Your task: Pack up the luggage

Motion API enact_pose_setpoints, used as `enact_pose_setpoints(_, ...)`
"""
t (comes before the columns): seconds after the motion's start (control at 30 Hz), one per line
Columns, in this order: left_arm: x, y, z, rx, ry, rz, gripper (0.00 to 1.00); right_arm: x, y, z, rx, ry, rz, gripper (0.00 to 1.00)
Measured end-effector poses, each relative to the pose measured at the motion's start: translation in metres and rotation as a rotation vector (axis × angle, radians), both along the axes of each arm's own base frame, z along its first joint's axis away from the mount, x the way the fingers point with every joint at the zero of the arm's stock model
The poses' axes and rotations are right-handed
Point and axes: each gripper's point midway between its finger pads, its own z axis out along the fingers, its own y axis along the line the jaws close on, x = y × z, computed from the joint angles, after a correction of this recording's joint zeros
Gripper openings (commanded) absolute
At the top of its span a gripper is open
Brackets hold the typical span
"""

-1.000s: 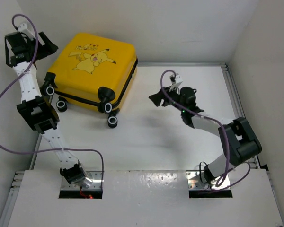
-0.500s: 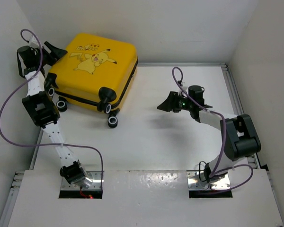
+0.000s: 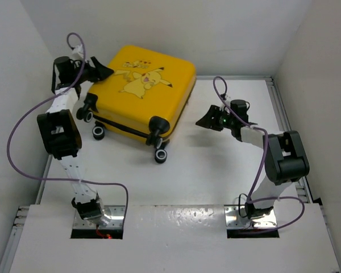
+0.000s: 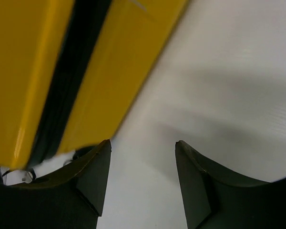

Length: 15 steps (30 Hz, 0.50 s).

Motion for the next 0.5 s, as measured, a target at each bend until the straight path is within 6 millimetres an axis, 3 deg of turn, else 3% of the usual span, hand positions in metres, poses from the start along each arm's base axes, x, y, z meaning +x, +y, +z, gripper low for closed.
enact_pose_setpoints(0.17,-0.03,-0.081,-0.006,-0.004,0.03,-0.213,0.92,0.005,-0.002,0.0,-0.016,-0.025,-0.023,0.55)
enact_pose_setpoints(0.27,-0.042,-0.099,-0.004,-0.024,0.062,-0.256,1.0,-0.002,-0.006,-0.006,-0.024,-0.031,-0.034,0.5)
enact_pose_setpoints(0.33,-0.05,-0.091,0.0,-0.057,0.083,-0.216,1.0,-0.009,-0.007,-0.01,-0.039,-0.043,-0.053,0.45)
enact_pose_setpoints(0.4,-0.062,-0.07,0.003,-0.105,0.118,-0.14,1.0,-0.023,0.004,-0.017,-0.06,-0.037,-0.04,0.43)
enact_pose_setpoints(0.5,-0.065,-0.006,0.024,-0.131,0.105,0.068,1.0,-0.057,0.025,-0.025,-0.094,-0.031,-0.005,0.41)
